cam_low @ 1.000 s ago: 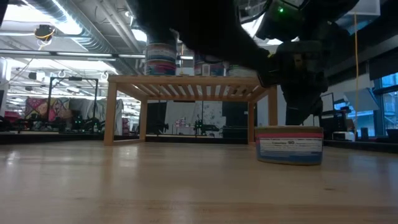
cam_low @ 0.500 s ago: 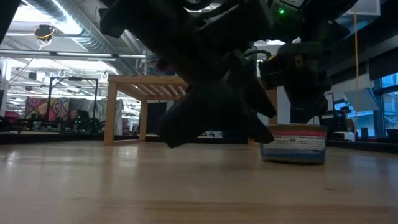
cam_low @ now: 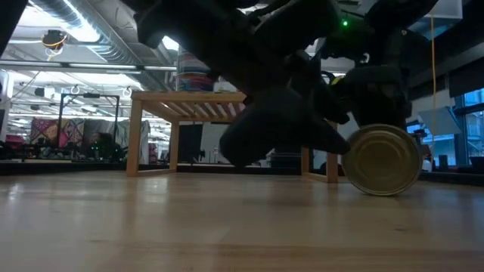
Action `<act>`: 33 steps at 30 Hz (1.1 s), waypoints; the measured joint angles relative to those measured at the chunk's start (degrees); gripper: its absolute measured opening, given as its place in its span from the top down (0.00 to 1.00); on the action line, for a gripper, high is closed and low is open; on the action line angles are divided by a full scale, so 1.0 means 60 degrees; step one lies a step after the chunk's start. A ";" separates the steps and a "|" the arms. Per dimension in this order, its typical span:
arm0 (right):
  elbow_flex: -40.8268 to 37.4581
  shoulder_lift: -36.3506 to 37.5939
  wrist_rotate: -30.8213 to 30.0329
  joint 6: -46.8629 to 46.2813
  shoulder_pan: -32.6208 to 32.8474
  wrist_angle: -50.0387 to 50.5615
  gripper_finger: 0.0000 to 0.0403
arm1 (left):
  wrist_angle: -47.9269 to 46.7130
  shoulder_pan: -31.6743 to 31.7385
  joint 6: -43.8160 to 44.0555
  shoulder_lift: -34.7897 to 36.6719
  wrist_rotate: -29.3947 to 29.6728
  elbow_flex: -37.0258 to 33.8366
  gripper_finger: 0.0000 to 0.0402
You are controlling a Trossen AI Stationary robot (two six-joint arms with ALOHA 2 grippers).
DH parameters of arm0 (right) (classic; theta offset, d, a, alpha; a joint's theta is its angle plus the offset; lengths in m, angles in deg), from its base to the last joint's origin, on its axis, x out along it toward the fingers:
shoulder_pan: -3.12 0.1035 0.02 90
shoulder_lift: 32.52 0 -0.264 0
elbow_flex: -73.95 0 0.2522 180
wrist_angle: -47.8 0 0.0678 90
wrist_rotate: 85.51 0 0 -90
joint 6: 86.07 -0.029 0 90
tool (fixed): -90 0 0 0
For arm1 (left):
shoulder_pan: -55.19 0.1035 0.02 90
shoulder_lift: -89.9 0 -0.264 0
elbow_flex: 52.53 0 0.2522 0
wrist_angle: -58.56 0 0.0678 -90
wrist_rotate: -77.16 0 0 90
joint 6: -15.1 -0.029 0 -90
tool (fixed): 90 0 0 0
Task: Stack canned seafood by type on shelf
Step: Stack the blue tuna can on top of the blue tuna cans on the shelf
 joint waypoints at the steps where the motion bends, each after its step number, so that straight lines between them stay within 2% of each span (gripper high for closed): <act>1: 0.0001 0.0002 0.0001 0.0000 0.0000 -0.0029 1.00 | 0.0032 0.0016 -0.0035 0.0000 0.0000 0.0003 0.43; 7: 0.0004 0.0006 0.0014 0.0044 0.0000 -0.0058 1.00 | 0.0551 0.0135 0.0304 0.0000 0.0000 0.0003 0.43; 17: 0.0015 0.0013 -0.0092 0.0161 0.0000 -0.0168 1.00 | 0.0945 0.0744 0.2736 0.0004 -0.0199 0.0010 0.43; 24: 0.0025 0.0016 -0.0082 0.0382 0.0004 -0.0827 1.00 | 0.0946 0.0950 0.3032 0.0004 -0.1057 0.0010 0.43; 33: 0.0025 0.0020 0.0156 0.0652 0.0011 -0.1169 1.00 | 0.0939 0.0953 0.3038 0.0004 -0.1089 0.0010 0.43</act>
